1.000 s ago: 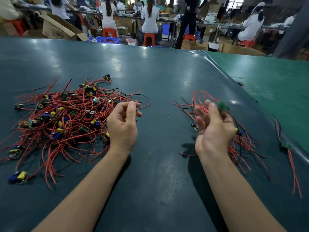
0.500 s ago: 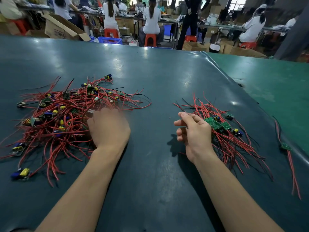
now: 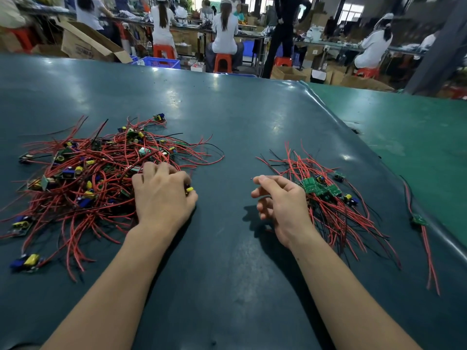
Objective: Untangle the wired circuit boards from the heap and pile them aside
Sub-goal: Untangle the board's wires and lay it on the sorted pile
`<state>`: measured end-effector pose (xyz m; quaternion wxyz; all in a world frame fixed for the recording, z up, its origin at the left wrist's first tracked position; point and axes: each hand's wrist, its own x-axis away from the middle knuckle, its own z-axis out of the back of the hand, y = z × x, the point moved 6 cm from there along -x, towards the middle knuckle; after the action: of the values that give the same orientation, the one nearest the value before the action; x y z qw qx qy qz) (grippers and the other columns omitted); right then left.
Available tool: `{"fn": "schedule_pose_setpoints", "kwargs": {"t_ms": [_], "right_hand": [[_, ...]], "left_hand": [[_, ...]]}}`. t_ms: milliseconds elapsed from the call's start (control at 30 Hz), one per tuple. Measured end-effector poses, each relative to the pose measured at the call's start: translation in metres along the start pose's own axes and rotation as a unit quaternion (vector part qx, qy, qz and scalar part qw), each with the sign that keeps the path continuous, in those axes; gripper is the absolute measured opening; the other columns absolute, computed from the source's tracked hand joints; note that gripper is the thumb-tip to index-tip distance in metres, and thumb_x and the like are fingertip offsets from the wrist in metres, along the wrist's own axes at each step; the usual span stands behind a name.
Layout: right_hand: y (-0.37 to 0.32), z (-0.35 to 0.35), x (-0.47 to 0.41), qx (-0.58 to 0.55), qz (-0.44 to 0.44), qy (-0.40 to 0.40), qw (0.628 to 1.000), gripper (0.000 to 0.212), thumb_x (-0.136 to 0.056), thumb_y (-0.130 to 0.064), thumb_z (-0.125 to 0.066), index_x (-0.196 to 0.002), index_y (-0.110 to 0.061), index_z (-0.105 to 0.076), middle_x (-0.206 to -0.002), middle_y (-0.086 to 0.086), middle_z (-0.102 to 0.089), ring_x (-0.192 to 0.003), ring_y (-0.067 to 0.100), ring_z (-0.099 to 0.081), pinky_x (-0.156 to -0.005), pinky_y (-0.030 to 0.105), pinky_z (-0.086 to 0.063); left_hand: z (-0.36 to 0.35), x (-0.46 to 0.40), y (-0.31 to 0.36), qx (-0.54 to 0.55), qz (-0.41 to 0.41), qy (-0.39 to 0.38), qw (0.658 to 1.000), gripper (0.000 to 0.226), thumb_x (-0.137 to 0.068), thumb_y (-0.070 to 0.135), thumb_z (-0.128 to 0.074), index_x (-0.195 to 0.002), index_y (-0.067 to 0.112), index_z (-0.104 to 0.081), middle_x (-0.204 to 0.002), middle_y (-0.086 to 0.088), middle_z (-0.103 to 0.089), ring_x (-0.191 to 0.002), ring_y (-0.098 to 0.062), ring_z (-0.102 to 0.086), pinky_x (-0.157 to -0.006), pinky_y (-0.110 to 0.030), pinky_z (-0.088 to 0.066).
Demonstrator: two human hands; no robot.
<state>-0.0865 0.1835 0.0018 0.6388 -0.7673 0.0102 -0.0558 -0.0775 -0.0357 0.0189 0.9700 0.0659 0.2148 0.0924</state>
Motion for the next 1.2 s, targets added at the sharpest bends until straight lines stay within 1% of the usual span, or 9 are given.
{"fn": "schedule_pose_setpoints", "kwargs": {"t_ms": [133,300,500,600,700,767,867,1033,1200], "right_hand": [[0.002,-0.002,0.000,0.024,0.004,-0.023,0.999,0.012,-0.094,-0.013,-0.062,-0.085,-0.009,-0.069,-0.061,0.002,-0.066,-0.040,0.012,-0.048,-0.037,0.019,-0.036],[0.003,-0.019,0.006,0.030,0.013,-0.135,0.990,0.018,-0.090,-0.030,-0.065,-0.089,-0.013,-0.072,-0.077,0.002,-0.070,-0.049,0.014,-0.055,-0.038,0.022,-0.042],[-0.003,-0.010,0.003,-0.042,0.035,-0.090,0.994,0.008,-0.095,-0.012,-0.060,-0.091,-0.011,-0.067,-0.069,0.002,-0.069,-0.048,0.013,-0.060,-0.038,0.019,-0.042],[-0.004,-0.007,0.001,-0.042,0.059,-0.043,0.996,0.010,-0.095,-0.006,-0.060,-0.089,-0.008,-0.067,-0.063,0.003,-0.067,-0.049,0.012,-0.061,-0.040,0.018,-0.045],[-0.004,0.000,-0.004,-0.131,0.030,-0.013,0.991,0.006,-0.092,-0.003,-0.061,-0.089,-0.006,-0.066,-0.066,0.005,-0.071,-0.053,0.011,-0.066,-0.043,0.017,-0.048],[-0.003,0.001,-0.006,-0.174,-0.006,-0.019,0.984,0.002,-0.088,-0.003,-0.064,-0.089,-0.005,-0.065,-0.068,0.007,-0.072,-0.054,0.012,-0.068,-0.044,0.016,-0.048],[0.001,-0.001,-0.005,-0.192,-0.036,-0.028,0.980,0.003,-0.084,-0.005,-0.068,-0.083,-0.004,-0.065,-0.064,0.008,-0.070,-0.047,0.012,-0.063,-0.042,0.017,-0.047],[0.002,-0.001,-0.004,-0.042,0.003,-0.018,0.999,0.016,-0.083,-0.015,-0.075,-0.069,-0.015,-0.068,-0.054,0.000,-0.062,-0.043,0.008,-0.052,-0.038,0.017,-0.037],[0.000,-0.003,-0.002,-0.013,0.020,-0.026,0.999,0.026,-0.079,-0.016,-0.080,-0.058,-0.017,-0.064,-0.052,-0.002,-0.058,-0.047,0.009,-0.055,-0.040,0.019,-0.036]], "left_hand": [[0.007,0.006,0.027,0.109,-0.111,0.036,0.987,0.017,-0.080,0.035,-0.067,-0.093,0.026,-0.070,-0.099,0.002,-0.068,-0.100,-0.028,-0.054,-0.082,-0.040,-0.034],[0.031,0.026,0.065,0.254,-0.297,0.129,0.911,0.036,-0.075,0.015,-0.068,-0.111,0.011,-0.068,-0.107,0.002,-0.068,-0.096,-0.025,-0.058,-0.082,-0.042,-0.043],[0.025,0.030,0.070,0.372,-0.316,0.103,0.867,0.031,-0.075,-0.009,-0.071,-0.104,0.003,-0.071,-0.118,-0.001,-0.069,-0.097,-0.029,-0.064,-0.084,-0.046,-0.052],[0.032,0.036,0.076,0.351,-0.322,0.161,0.864,0.020,-0.079,-0.002,-0.073,-0.099,0.003,-0.073,-0.109,-0.006,-0.070,-0.093,-0.029,-0.062,-0.085,-0.041,-0.051],[0.029,0.046,0.084,0.351,-0.365,0.151,0.849,0.013,-0.085,0.016,-0.071,-0.076,0.006,-0.071,-0.072,-0.003,-0.065,-0.065,-0.022,-0.057,-0.064,-0.033,-0.049],[0.012,0.041,0.090,0.347,-0.328,0.025,0.878,0.025,-0.089,0.030,-0.068,-0.075,0.010,-0.069,-0.060,-0.001,-0.061,-0.053,-0.019,-0.052,-0.054,-0.032,-0.047],[-0.010,0.028,0.083,0.410,-0.189,-0.098,0.887,0.038,-0.084,0.050,-0.067,-0.107,0.021,-0.068,-0.070,0.004,-0.065,-0.052,-0.010,-0.053,-0.056,-0.025,-0.045],[-0.018,0.017,0.069,0.644,-0.052,-0.137,0.751,0.020,-0.085,0.039,-0.059,-0.090,0.023,-0.070,-0.062,0.007,-0.066,-0.043,-0.004,-0.044,-0.044,-0.014,-0.034],[-0.024,0.013,0.063,0.671,0.006,-0.165,0.723,0.016,-0.093,0.021,-0.061,-0.084,0.013,-0.071,-0.065,-0.002,-0.068,-0.045,-0.011,-0.043,-0.042,-0.014,-0.032]]}}
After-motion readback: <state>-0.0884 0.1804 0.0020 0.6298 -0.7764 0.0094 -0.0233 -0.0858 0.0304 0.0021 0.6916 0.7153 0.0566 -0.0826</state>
